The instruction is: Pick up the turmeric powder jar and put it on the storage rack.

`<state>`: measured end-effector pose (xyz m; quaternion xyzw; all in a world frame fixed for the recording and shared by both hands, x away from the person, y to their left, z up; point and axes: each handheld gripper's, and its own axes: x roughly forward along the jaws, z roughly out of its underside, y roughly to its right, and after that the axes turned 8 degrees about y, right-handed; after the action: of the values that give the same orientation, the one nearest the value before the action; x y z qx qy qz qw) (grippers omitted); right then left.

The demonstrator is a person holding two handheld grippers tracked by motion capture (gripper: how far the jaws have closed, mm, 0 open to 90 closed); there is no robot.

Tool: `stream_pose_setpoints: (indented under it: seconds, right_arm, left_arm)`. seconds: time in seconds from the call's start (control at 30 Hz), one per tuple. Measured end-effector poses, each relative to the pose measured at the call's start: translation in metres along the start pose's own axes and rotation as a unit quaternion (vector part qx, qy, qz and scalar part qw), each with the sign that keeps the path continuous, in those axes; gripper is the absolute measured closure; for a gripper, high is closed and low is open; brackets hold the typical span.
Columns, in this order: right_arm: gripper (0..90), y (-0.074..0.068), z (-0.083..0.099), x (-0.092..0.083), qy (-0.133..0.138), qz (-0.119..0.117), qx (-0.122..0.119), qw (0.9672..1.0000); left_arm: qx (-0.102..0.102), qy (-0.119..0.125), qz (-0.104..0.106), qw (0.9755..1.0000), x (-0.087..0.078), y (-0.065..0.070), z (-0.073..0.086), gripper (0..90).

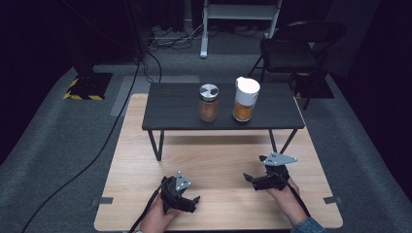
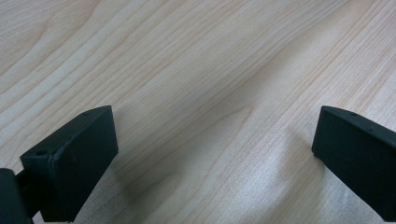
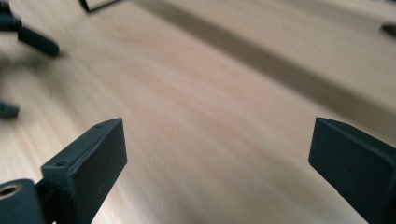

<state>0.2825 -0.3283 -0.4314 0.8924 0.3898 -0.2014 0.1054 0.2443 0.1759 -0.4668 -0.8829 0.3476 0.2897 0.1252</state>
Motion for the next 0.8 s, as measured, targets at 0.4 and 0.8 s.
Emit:
stream_pose_setpoints:
  seconds: [0.4, 0.8]
  right_arm:
    - [3.9, -0.009, 0.016, 0.005, -0.053, 0.0, 0.002, 0.9986]
    - [2.5, -0.023, 0.02, 0.023, -0.079, 0.019, -0.035, 0.9961]
  left_arm:
    - [0.0, 0.0, 0.0, 1.0, 0.0, 0.0, 0.0, 0.1]
    - [0.0, 0.0, 0.0, 1.0, 0.0, 0.0, 0.0, 0.0]
